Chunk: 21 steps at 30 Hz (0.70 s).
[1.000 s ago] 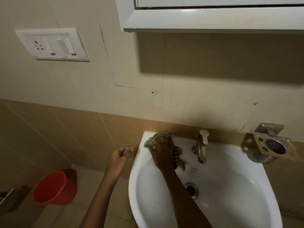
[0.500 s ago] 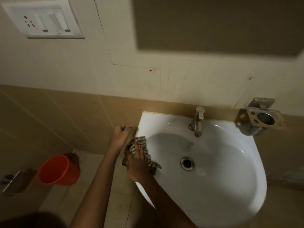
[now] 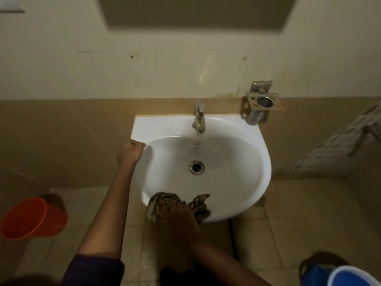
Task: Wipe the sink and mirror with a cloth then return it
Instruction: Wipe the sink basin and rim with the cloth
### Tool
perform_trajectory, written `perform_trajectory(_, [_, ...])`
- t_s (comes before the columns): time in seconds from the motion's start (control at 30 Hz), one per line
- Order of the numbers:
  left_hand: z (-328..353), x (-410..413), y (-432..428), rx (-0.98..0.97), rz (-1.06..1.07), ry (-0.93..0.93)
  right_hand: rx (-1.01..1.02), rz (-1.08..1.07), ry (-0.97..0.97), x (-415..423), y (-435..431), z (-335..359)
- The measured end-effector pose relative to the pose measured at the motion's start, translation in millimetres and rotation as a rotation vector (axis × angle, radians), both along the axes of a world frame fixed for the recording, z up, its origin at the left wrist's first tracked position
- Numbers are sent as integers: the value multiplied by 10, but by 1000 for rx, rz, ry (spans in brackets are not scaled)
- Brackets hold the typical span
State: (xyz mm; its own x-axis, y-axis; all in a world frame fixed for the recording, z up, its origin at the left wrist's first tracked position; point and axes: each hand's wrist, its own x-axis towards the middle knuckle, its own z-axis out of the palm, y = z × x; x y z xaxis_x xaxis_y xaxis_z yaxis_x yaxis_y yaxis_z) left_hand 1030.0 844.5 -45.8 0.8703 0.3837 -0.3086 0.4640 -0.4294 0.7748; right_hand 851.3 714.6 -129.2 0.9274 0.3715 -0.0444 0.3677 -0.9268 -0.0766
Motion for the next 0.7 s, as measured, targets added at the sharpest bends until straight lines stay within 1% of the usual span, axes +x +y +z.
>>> perform_trajectory(0.07, [-36,-13,-78,94,1,10,10,22,-68,-92,-244,-6])
perform_trajectory(0.17, [-46,-24,-131,341,-52,23,43,13,-101,-226,-649,-10])
perform_trajectory(0.23, [-81,-3,-113,469,-97,52,56,-16,-92,-295,-944,10])
perform_trajectory(0.3, [-156,3,-55,543,-148,90,58,-48,-66,-306,-1295,13])
perform_trajectory(0.4, [-282,-26,48,582,-185,132,51,-124,-22,-221,-1855,0])
perform_trajectory(0.47, [-331,-40,102,655,-213,130,91,-200,77,-99,-2170,24])
perform_trajectory(0.5, [-332,-52,115,672,-214,132,128,-237,148,-7,-2283,57])
perform_trajectory(0.57, [-325,-59,126,680,-210,153,191,-323,224,242,-2506,65])
perform_trajectory(0.63, [-298,-60,117,666,-202,167,186,-423,217,524,-2706,47])
perform_trajectory(0.7, [-292,-59,100,631,-209,190,149,-434,165,820,-2832,30])
